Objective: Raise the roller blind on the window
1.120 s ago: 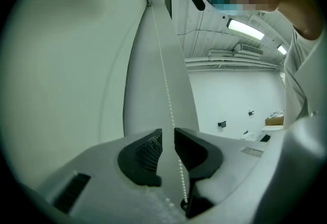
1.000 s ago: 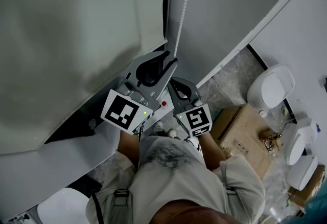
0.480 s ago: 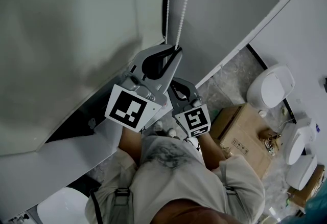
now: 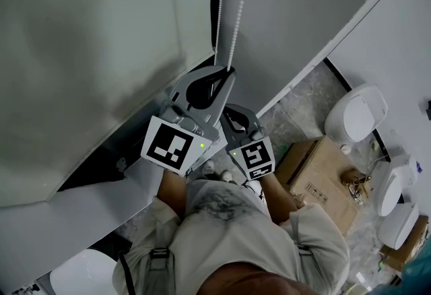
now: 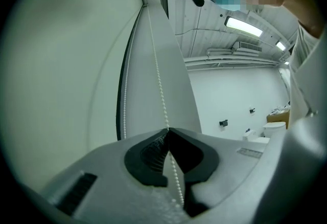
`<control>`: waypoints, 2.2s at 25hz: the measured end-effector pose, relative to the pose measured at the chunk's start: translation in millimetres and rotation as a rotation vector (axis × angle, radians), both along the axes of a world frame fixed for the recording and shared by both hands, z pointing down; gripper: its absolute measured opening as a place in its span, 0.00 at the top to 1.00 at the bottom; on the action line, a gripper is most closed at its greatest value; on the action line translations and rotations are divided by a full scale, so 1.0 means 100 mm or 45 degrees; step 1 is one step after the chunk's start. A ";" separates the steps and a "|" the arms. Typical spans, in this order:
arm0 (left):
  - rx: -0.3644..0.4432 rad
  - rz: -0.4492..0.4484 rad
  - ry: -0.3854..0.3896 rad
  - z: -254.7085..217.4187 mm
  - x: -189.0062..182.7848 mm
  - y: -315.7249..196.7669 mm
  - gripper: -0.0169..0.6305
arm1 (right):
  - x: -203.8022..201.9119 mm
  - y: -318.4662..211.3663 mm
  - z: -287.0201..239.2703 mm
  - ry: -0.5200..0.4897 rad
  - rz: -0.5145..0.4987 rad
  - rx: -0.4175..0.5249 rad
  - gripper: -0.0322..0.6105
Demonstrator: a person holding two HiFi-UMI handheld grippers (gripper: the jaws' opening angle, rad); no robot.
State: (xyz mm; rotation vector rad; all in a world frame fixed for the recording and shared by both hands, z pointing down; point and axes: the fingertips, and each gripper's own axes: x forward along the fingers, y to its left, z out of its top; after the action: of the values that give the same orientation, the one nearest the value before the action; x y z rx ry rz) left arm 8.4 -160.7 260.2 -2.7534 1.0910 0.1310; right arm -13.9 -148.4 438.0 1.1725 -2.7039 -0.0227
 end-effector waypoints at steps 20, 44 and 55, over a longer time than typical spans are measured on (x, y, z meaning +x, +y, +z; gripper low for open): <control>-0.269 0.013 -0.031 0.91 0.00 -0.07 0.95 | 0.02 -0.01 0.81 0.109 0.003 -0.145 0.93; -0.446 0.040 -0.083 1.62 0.03 0.09 0.95 | 0.06 0.17 1.49 0.174 0.005 -0.271 0.93; -0.436 -0.004 -0.077 1.59 -0.10 0.02 0.95 | 0.15 0.29 0.88 0.055 -0.002 -0.119 0.85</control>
State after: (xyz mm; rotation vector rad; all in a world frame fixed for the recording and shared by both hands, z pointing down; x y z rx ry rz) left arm -2.1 -158.9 418.9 -3.0283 1.1995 -0.1540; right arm 1.2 -119.1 525.6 1.1301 -2.6378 0.0762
